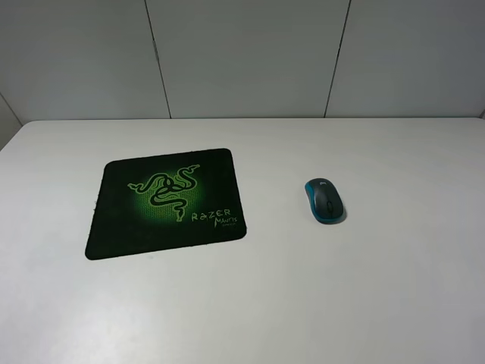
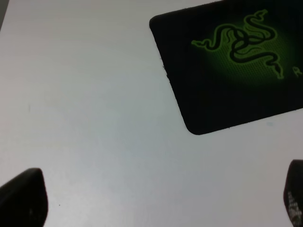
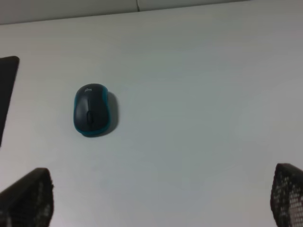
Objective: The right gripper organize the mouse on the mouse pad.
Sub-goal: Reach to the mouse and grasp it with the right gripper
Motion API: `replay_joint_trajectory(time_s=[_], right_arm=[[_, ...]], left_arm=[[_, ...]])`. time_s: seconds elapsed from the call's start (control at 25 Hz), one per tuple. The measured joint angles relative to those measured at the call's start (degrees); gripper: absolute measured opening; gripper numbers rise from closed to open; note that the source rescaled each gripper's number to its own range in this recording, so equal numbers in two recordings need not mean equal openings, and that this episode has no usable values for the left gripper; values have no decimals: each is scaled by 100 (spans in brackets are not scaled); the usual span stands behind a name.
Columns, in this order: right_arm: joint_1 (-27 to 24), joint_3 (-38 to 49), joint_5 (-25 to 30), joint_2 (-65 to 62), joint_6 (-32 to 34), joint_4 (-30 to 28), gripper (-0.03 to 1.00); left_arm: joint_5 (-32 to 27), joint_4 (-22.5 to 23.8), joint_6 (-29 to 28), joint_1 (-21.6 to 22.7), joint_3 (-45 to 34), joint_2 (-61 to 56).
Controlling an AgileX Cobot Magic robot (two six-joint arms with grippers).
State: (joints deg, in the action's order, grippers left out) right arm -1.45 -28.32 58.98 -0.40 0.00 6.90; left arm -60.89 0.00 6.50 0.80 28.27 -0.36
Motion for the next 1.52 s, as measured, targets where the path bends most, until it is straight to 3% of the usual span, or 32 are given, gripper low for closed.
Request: replay_joint_trajectory(time_s=[0.36, 0.68, 0.88, 1.12, 1.52], right_arm=[[0, -1331, 779, 1561, -287, 200, 100], [6, -2608, 953, 3464, -304, 330, 100], [295, -2980, 947, 4484, -205, 340, 100], [1040, -3148, 777, 5721, 153, -10, 100], [2105, -3153, -212, 7416, 925, -535, 100]], left_arm=[[0, 0, 0, 0, 0, 0], [0, 0, 0, 0, 0, 0], [0, 0, 0, 0, 0, 0], [0, 0, 0, 0, 0, 0], [0, 0, 0, 0, 0, 0]])
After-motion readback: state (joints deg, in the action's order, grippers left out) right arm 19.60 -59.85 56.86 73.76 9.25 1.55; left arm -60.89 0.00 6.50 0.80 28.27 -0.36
